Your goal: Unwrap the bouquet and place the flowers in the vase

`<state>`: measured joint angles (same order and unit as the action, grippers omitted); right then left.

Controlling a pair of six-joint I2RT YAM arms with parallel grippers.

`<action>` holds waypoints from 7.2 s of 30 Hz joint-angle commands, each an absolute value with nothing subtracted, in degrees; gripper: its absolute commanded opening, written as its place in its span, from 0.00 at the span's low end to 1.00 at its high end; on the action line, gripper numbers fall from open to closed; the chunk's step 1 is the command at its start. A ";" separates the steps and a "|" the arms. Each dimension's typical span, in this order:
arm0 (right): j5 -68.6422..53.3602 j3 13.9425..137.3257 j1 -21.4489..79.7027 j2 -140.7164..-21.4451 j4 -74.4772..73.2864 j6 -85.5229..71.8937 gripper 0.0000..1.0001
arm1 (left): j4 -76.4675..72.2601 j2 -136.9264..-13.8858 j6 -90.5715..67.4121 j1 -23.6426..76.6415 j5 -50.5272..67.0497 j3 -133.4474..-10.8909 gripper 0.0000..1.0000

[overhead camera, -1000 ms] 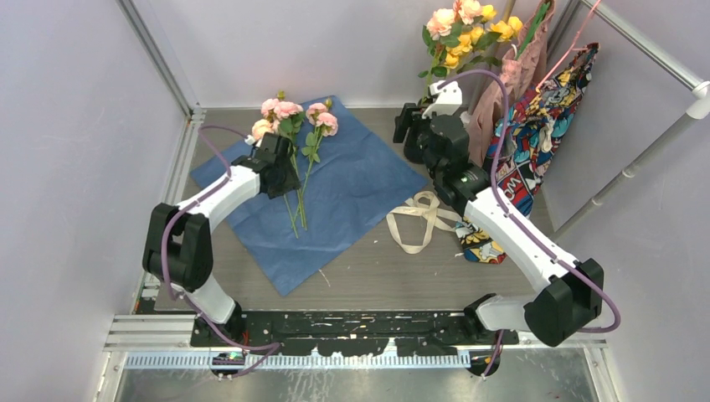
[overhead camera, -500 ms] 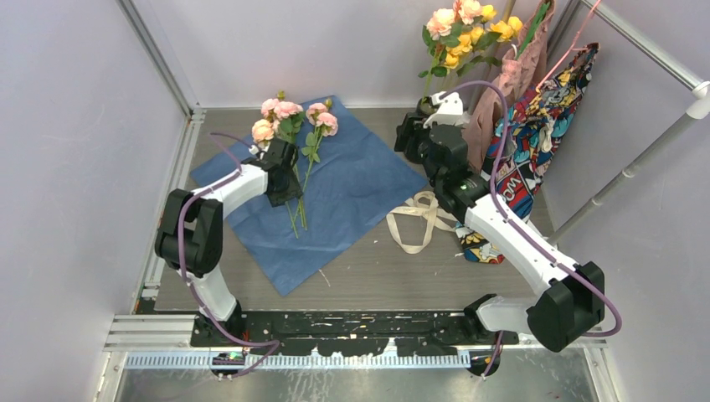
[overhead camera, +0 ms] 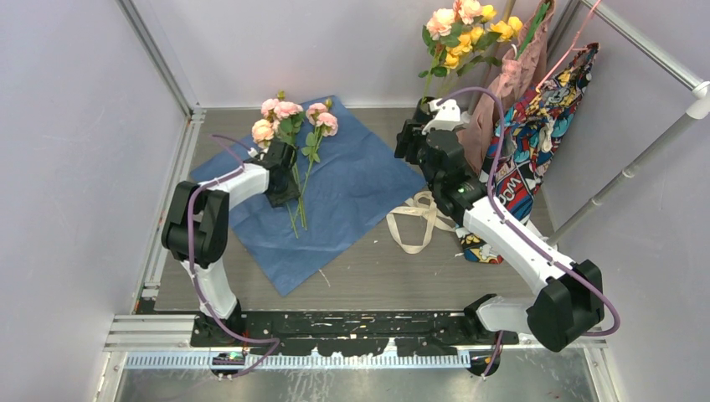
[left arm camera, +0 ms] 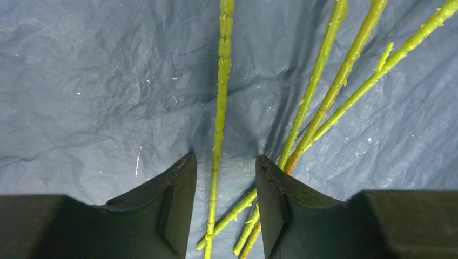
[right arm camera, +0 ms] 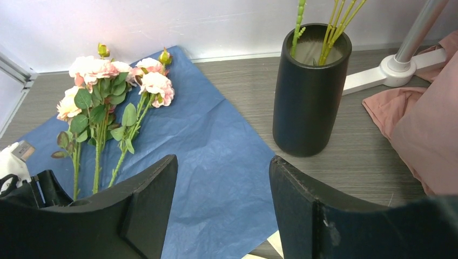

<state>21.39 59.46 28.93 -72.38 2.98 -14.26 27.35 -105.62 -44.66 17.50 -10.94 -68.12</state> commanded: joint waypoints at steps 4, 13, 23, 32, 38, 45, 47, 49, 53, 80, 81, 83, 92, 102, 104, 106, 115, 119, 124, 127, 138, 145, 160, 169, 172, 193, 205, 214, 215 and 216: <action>22.34 58.80 29.00 -70.99 6.08 -15.21 0.68 | 26.48 -108.53 -44.66 17.13 -10.97 -68.56 0.04; 18.23 60.44 29.45 -73.49 4.14 -15.17 0.68 | 19.43 -98.67 -38.47 17.23 -9.60 -62.80 0.00; 16.33 64.50 34.88 -78.97 1.22 -14.19 0.69 | 4.88 -66.86 -32.03 18.79 -11.23 -47.95 0.00; 15.09 77.14 46.94 -86.93 -4.07 -14.94 0.73 | -11.91 -49.49 -21.94 20.04 2.92 -36.05 0.00; 11.96 84.13 50.43 -91.71 -1.66 -18.06 0.73 | -15.70 -47.20 -21.76 20.26 5.26 -33.08 0.00; 10.75 89.73 51.06 -96.08 -2.11 -19.61 0.73 | -15.81 -45.65 -21.49 20.52 5.27 -32.43 0.00; 10.15 90.17 51.08 -97.27 -1.49 -20.65 0.73 | -15.82 -45.41 -21.45 20.72 5.34 -32.45 0.00; 9.31 90.75 51.06 -98.66 -0.75 -21.81 0.73 | -15.78 -45.28 -21.38 20.89 5.61 -32.43 0.00; 8.19 92.80 51.05 -100.73 -0.37 -22.75 0.72 | -15.89 -45.09 -21.23 21.56 5.71 -32.18 0.00; 7.14 95.02 51.07 -105.73 -0.42 -23.79 0.31 | -13.90 -41.85 -20.73 22.74 5.19 -31.52 0.00; 6.98 94.92 51.02 -105.73 -0.34 -23.81 0.24 | -13.89 -41.89 -20.74 22.76 5.19 -31.48 0.00; 7.11 94.79 51.06 -105.54 -0.36 -23.83 0.09 | -13.80 -42.10 -20.74 22.77 5.02 -31.41 0.00; 9.31 91.54 51.06 -98.70 -0.92 -20.82 0.01 | -12.80 -43.48 -21.31 22.77 1.67 -31.44 0.00; 13.87 83.73 51.10 -84.17 -1.91 -16.65 0.01 | -12.28 -45.81 -22.55 22.77 0.51 -32.26 0.03; 16.18 83.04 51.09 -82.66 -2.43 -14.78 0.01 | -12.50 -45.68 -22.74 22.79 1.01 -32.26 0.12; 18.61 83.16 50.99 -81.86 -2.80 -12.59 0.01 | -12.73 -45.26 -23.16 22.76 1.40 -32.18 0.34; 29.48 86.97 48.08 -82.30 -4.54 -1.44 0.01 | -9.60 -42.74 -23.31 22.76 2.35 -33.13 1.00; 34.52 90.69 42.93 -83.61 -4.44 5.13 0.01 | -9.83 -43.12 -23.50 22.76 1.97 -32.08 1.00; 35.55 98.59 34.52 -87.72 -5.86 9.06 0.01 | -9.76 -45.56 -23.41 22.79 0.85 -31.84 1.00; 35.32 102.50 29.15 -89.71 -5.37 10.11 0.01 | -9.38 -46.83 -23.36 22.78 0.45 -32.23 1.00; 25.70 112.64 15.12 -97.56 -8.48 5.31 0.01 | -8.90 -48.98 -21.88 22.76 -1.87 -32.60 0.99; 21.83 119.91 12.35 -103.36 -9.57 4.02 0.01 | -8.84 -50.74 -21.21 22.77 -2.70 -32.94 0.98; 19.95 119.55 11.04 -105.64 -9.68 2.55 0.01 | -9.49 -52.79 -20.65 22.77 -3.53 -32.64 0.98; 18.83 119.79 11.07 -102.68 -10.31 2.46 0.01 | -10.05 -53.07 -21.24 22.77 -3.34 -32.33 0.98; 17.98 119.58 11.07 -101.69 -10.57 1.58 0.01 | -10.67 -53.02 -21.61 22.77 -3.34 -32.00 0.98; 16.64 110.70 11.06 -100.96 -7.62 0.01 0.01 | -9.93 -52.44 -21.45 22.76 -3.16 -32.17 0.97; 15.13 103.66 11.07 -104.84 -2.90 -3.95 0.72 | -9.22 -53.30 -21.18 22.79 -3.12 -32.60 0.98; 14.19 103.08 11.07 -97.15 -3.05 -4.10 0.82 | -0.47 -57.26 -24.44 22.77 -6.45 -37.78 0.98; 14.02 102.02 11.06 -95.53 -2.45 -4.44 0.82 | 1.97 -58.55 -25.14 22.79 -6.66 -39.23 0.98; 13.84 100.64 11.06 -94.00 -1.85 -4.86 0.82 | 4.31 -60.06 -26.02 22.78 -7.01 -40.71 0.98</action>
